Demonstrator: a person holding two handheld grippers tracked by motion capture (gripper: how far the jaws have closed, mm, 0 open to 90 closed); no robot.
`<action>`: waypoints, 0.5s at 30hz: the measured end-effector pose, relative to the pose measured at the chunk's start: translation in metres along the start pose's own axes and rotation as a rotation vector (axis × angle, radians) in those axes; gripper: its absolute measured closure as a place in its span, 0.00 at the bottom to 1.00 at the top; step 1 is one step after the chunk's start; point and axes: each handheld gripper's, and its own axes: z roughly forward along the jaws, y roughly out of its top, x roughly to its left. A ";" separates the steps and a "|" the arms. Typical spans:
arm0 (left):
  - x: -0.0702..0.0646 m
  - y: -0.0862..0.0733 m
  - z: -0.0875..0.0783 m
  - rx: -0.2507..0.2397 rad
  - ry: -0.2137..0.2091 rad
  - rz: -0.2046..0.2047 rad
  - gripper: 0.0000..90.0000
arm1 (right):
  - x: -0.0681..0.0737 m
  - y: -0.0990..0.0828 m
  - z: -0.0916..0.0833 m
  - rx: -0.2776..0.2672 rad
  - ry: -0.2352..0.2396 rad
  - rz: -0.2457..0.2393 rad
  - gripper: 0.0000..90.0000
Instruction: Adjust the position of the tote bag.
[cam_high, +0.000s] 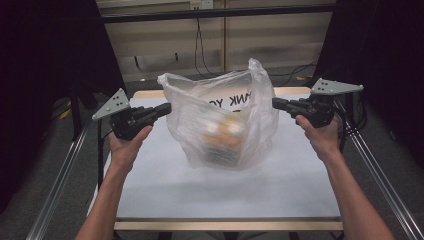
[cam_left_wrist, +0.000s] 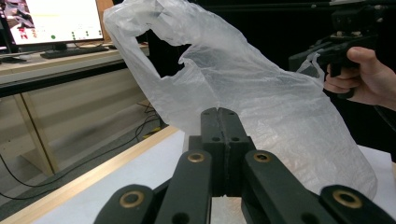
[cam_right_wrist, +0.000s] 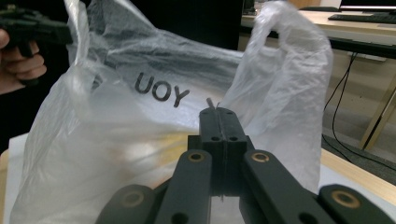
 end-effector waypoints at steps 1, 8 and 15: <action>-0.001 -0.001 0.001 -0.002 -0.005 -0.006 1.00 | -0.003 0.000 0.002 0.004 -0.010 0.003 0.95; -0.004 -0.003 -0.001 -0.008 -0.025 -0.001 1.00 | -0.017 -0.003 0.018 0.036 -0.091 0.038 0.54; -0.007 -0.002 -0.004 -0.008 -0.031 0.011 1.00 | -0.021 -0.001 0.034 0.070 -0.091 0.092 0.32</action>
